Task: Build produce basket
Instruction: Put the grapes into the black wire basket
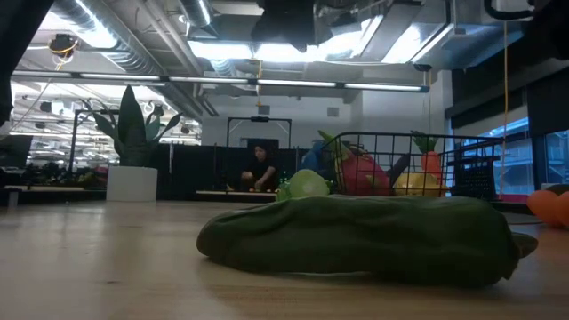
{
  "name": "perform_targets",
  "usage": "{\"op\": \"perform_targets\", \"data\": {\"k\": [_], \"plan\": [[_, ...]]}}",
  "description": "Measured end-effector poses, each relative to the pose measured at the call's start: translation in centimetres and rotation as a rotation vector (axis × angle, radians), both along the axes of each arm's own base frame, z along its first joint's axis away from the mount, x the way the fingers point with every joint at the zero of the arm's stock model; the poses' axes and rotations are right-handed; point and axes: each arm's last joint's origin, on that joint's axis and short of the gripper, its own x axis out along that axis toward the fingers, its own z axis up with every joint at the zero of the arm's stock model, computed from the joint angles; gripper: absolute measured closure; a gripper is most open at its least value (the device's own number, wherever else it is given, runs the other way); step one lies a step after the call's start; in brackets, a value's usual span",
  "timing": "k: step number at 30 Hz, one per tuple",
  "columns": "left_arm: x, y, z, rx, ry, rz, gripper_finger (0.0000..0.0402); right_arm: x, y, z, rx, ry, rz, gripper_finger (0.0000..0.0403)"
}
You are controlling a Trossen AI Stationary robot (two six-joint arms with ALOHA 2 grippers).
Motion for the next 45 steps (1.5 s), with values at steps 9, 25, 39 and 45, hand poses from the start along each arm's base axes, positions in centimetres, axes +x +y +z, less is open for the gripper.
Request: {"op": "perform_targets", "data": {"k": [9,25,39,45], "plan": [[0.3,-3.6,0.0,0.036,0.005,-0.139,0.0312,2.0,3.8,-3.5,-0.043,0.135,-0.013,0.0257],[0.4,-4.9,0.0,0.050,0.008,-0.190,0.0311,4.4,5.8,-8.1,-0.098,0.159,0.074,0.0257],[0.4,-4.9,0.0,0.062,0.009,-0.204,0.0311,4.6,5.9,-9.0,-0.125,0.180,0.099,0.0364],[0.4,-4.9,0.0,0.067,0.010,-0.209,0.0311,4.5,5.9,-9.0,-0.141,0.164,0.103,0.0393]]}}
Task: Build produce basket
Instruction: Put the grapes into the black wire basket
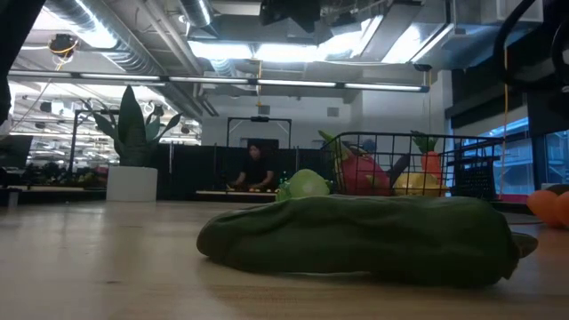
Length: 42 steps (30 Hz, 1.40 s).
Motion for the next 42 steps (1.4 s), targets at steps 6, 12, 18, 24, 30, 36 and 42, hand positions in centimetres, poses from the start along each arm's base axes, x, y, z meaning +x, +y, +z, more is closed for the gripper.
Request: {"op": "perform_targets", "data": {"k": [6,12,18,24,30,36,42], "plan": [[0.0,0.0,0.0,0.013,0.001,-0.016,0.0311,0.1,0.0,1.7,0.002,-0.041,0.010,0.0401],[0.0,0.0,0.0,0.016,0.001,-0.021,0.0311,0.7,0.4,4.8,0.015,-0.073,0.048,0.0402],[0.0,0.0,0.0,0.029,0.002,-0.037,0.0311,0.7,0.2,9.0,-0.053,-0.024,0.084,0.0403],[0.0,-0.3,0.0,0.034,0.002,-0.047,0.0311,0.4,-1.8,14.2,-0.264,0.001,0.074,0.0403],[0.0,-0.3,0.0,0.035,-0.003,-0.046,0.0311,1.1,-5.3,17.9,-0.462,-0.171,0.061,0.0403],[0.2,-0.3,0.2,0.026,-0.026,-0.033,0.0312,1.5,-9.9,19.2,-0.619,-0.253,0.076,0.0403],[0.2,-0.3,0.2,0.013,-0.030,-0.017,0.0312,0.9,-14.3,20.4,-0.740,-0.292,0.113,0.0403]]}}
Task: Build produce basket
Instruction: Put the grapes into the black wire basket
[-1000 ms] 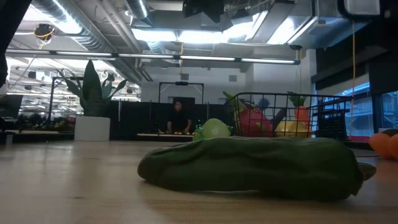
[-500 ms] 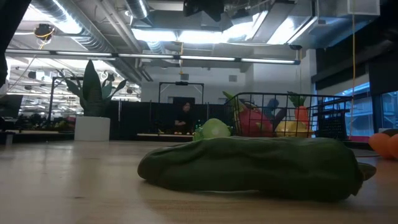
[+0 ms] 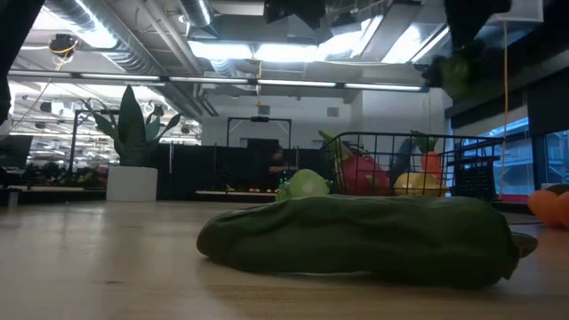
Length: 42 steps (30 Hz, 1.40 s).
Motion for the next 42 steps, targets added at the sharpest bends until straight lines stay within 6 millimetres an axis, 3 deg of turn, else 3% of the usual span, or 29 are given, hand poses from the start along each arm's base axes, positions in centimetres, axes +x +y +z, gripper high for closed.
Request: {"op": "perform_targets", "data": {"k": [9,14,23,30,42], "plan": [[0.4,0.0,0.3,-0.018,-0.054,0.022,0.0312,-2.6,-6.1,1.8,-0.283,0.032,-0.064,0.0403],[0.7,0.2,0.6,-0.033,-0.099,0.040,0.0312,-2.9,-8.0,1.2,-0.409,0.134,-0.086,0.0403],[0.9,1.3,0.9,0.005,-0.135,0.103,0.0312,-2.6,-9.7,-4.4,-0.355,0.278,-0.090,0.0403],[1.1,2.9,1.3,0.087,-0.190,0.215,0.0312,-2.1,-10.3,-9.0,-0.309,0.280,-0.045,0.0403],[1.0,4.8,1.4,0.106,-0.197,0.275,0.0311,-2.5,-10.8,-12.7,-0.292,0.306,-0.019,0.0403]]}}
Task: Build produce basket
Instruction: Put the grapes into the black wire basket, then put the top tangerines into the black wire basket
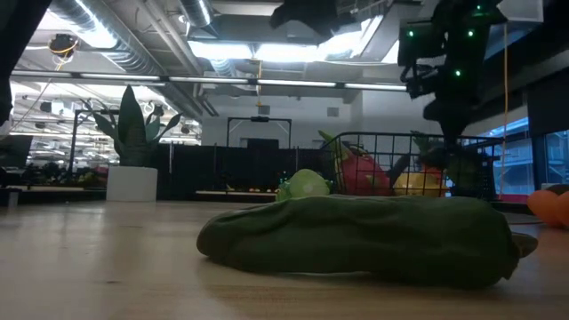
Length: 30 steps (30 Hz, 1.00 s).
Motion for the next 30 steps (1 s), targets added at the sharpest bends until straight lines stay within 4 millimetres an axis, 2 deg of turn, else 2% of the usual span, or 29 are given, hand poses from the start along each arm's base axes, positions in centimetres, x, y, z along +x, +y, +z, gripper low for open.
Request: {"op": "perform_targets", "data": {"k": [4,10,19,22,25,30], "plan": [[0.0,0.3,0.0,0.001,0.001,0.006,0.0311,-0.2,0.0,-0.7,0.032,0.003,-0.004,0.0403],[0.0,0.3,0.0,0.006,0.003,0.003,0.0311,-0.1,-0.2,-0.8,0.054,0.013,0.056,0.0391],[0.0,0.3,0.0,0.006,0.005,0.002,0.0311,0.2,-0.2,-0.6,0.086,-0.001,0.108,0.0303],[-0.1,0.3,-0.1,0.004,0.017,0.002,0.0311,0.3,-0.3,0.4,0.087,0.008,0.126,0.0281],[-0.3,0.3,-0.3,-0.007,0.043,0.010,0.0311,0.4,-0.2,2.4,0.099,-0.030,0.077,0.0274],[-0.7,0.1,-0.7,-0.021,0.091,0.039,0.0311,-0.5,1.3,6.3,0.270,-0.134,0.106,0.0279]]}}
